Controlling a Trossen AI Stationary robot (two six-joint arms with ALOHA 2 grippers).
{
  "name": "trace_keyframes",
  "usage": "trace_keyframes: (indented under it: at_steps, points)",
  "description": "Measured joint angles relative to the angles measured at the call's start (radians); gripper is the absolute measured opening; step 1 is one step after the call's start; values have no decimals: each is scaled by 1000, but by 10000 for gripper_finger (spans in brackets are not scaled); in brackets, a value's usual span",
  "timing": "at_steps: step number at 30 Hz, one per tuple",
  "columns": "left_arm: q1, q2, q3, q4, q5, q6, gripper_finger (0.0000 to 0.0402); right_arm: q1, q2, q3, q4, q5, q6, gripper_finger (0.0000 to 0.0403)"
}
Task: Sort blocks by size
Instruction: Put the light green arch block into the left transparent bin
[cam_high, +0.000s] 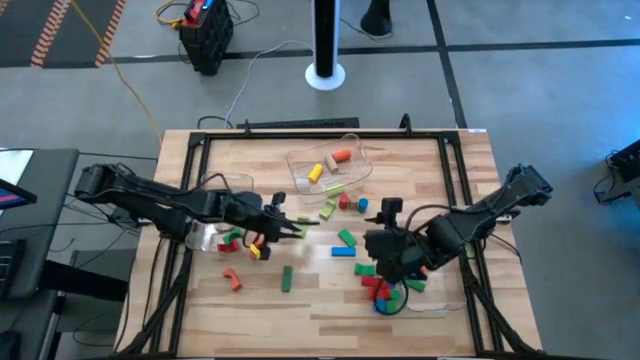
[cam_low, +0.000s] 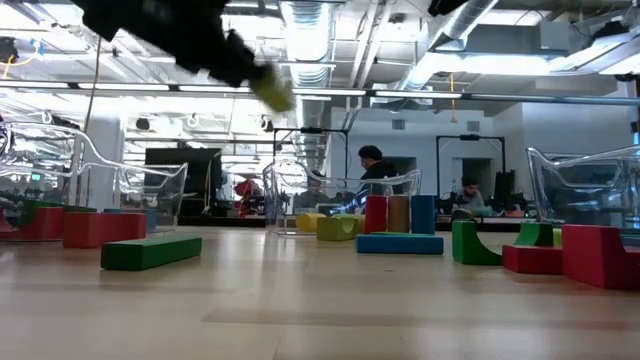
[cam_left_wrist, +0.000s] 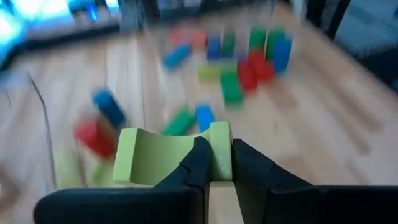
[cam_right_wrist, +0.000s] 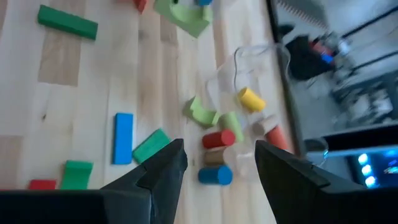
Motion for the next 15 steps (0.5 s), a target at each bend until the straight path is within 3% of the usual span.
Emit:
trace_keyframes:
  at_steps: [9, 15]
  points:
    - [0, -10, 1, 297, 68, -25, 43, 48, 2, -188, 313, 231, -206, 227]
    - [0, -10, 1, 467, 96, -83, 43, 49, 2, -304, 678, 349, -471, 227]
